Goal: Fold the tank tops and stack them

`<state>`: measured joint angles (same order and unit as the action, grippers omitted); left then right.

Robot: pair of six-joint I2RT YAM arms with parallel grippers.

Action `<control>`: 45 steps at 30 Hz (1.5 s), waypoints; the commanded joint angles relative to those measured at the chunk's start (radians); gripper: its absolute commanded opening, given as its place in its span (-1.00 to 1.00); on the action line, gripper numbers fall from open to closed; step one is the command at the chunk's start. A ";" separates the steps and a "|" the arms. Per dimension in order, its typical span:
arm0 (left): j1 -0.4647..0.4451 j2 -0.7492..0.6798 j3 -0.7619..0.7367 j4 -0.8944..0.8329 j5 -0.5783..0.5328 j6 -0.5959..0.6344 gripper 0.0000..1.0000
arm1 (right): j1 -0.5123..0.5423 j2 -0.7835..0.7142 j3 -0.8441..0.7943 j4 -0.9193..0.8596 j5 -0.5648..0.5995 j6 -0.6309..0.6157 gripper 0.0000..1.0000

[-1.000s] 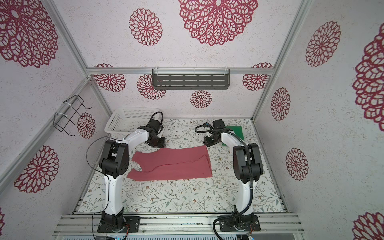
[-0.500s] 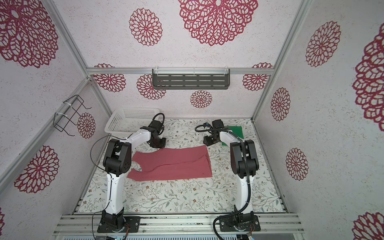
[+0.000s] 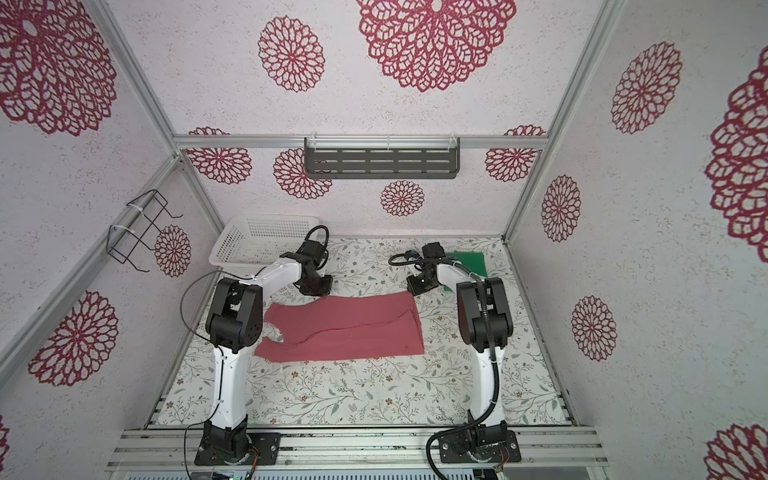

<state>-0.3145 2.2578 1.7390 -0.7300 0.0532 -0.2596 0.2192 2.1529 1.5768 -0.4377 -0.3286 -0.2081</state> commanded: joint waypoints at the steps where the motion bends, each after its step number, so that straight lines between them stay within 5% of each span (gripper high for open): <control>1: -0.009 -0.038 -0.014 -0.005 -0.018 0.001 -1.00 | 0.003 0.000 0.043 -0.042 -0.027 0.009 -1.00; 16: -0.015 -0.087 -0.029 0.015 -0.052 -0.012 -1.00 | -0.004 -0.071 -0.003 -0.032 0.027 -0.062 -0.99; 19: -0.018 -0.085 -0.030 0.015 -0.052 -0.013 -1.00 | -0.004 -0.054 -0.005 -0.013 -0.006 -0.056 -0.31; 23: -0.018 -0.078 -0.024 0.015 -0.053 -0.012 -1.00 | -0.004 -0.008 0.032 -0.035 -0.039 -0.054 -0.09; 38: -0.019 -0.073 -0.019 0.009 -0.056 -0.011 -1.00 | 0.002 0.021 0.046 -0.072 -0.035 -0.049 -0.42; 45: -0.020 -0.079 -0.022 0.005 -0.057 -0.015 -1.00 | 0.002 -0.007 0.073 -0.087 -0.027 -0.064 -0.87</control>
<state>-0.3271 2.2078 1.7176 -0.7246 0.0086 -0.2783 0.2188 2.1796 1.6093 -0.4992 -0.3523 -0.2607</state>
